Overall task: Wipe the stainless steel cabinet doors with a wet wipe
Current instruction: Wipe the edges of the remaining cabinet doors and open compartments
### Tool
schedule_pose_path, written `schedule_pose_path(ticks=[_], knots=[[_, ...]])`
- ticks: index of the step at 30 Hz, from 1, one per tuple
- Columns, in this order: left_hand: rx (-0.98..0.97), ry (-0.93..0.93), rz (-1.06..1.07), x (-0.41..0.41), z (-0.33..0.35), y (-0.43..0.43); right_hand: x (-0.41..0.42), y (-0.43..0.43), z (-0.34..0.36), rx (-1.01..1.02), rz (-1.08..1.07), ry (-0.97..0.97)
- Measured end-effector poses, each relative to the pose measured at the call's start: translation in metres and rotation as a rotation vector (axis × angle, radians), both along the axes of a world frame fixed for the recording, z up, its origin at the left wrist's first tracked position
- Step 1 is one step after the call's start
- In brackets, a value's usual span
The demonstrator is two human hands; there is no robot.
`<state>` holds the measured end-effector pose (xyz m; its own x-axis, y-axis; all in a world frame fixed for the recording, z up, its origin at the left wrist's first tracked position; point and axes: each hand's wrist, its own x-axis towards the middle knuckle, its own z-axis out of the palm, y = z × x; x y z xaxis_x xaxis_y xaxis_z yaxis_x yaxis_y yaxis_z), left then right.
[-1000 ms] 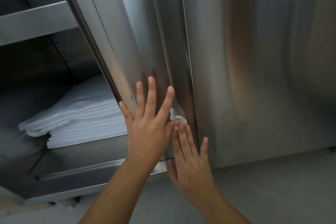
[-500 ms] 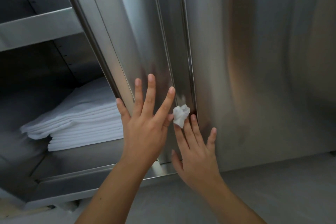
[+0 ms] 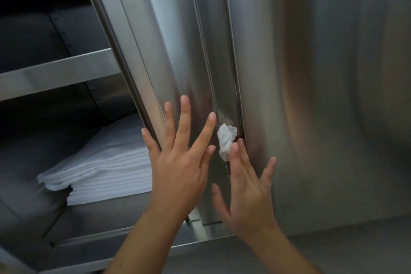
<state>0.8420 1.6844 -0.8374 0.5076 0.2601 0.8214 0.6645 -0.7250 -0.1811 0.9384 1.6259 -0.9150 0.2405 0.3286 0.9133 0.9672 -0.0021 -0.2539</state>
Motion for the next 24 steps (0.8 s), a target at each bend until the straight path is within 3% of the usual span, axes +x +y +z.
schedule_pose_path(ticks=[9,18,24], knots=[[-0.009,0.018,0.028,-0.003,-0.004,-0.004,-0.008,0.009,0.003,-0.007,-0.179,-0.068],[-0.035,0.021,0.026,-0.003,-0.007,-0.005,0.004,0.007,0.006,-0.092,-0.045,-0.125],[-0.061,-0.004,0.019,-0.007,-0.004,-0.005,0.009,0.006,0.011,-0.147,-0.082,-0.131]])
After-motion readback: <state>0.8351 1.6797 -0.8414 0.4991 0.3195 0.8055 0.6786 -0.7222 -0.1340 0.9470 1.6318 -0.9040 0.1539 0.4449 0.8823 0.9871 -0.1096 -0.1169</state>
